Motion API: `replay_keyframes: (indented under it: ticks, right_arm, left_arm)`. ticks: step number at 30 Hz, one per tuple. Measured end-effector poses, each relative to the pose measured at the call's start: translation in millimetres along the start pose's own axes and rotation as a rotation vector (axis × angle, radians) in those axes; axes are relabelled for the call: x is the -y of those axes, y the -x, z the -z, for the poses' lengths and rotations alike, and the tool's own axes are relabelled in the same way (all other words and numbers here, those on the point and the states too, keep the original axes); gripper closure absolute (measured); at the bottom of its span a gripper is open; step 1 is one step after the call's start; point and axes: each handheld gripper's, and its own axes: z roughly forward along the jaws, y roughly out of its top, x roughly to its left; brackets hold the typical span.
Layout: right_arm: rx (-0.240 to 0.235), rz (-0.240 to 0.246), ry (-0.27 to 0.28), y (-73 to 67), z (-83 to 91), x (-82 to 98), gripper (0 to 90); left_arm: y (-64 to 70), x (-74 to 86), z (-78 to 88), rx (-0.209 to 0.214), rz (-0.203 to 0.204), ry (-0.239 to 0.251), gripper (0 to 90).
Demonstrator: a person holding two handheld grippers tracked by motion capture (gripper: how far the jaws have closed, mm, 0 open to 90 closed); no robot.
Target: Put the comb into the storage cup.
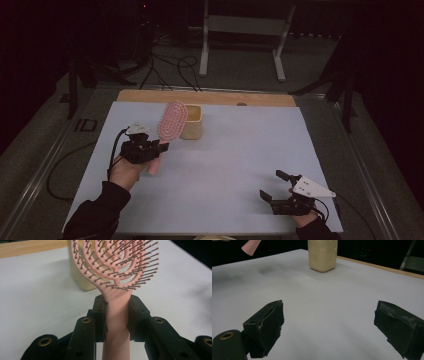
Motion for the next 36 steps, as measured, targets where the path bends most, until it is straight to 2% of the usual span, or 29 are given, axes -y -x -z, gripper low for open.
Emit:
replay_keyframes:
  ticks: [9,23,27,33,36]
  right_arm:
    - [0.000,0.004,-0.006,0.2,-0.8,0.4,8.7]
    - [-0.001,0.005,-0.006,0.6,-0.9,0.7,8.7]
    - [-0.004,0.002,-0.006,0.3,-1.2,0.8,8.7]
    - [-0.004,-0.002,-0.008,0.2,-1.4,1.2,8.7]
    - [-0.004,0.001,-0.009,0.4,-1.4,1.2,8.7]
  left_arm:
    - [15.3,-1.7,-8.7,0.045,-0.058,0.024,71.6]
    - [47.4,-4.2,-19.2,0.146,-0.160,0.061,71.6]
    - [57.0,-2.1,-24.9,0.173,-0.203,0.063,71.6]
    - [66.8,2.6,-32.7,0.209,-0.239,0.074,71.6]
    - [70.1,4.3,-34.6,0.214,-0.255,0.081,71.6]
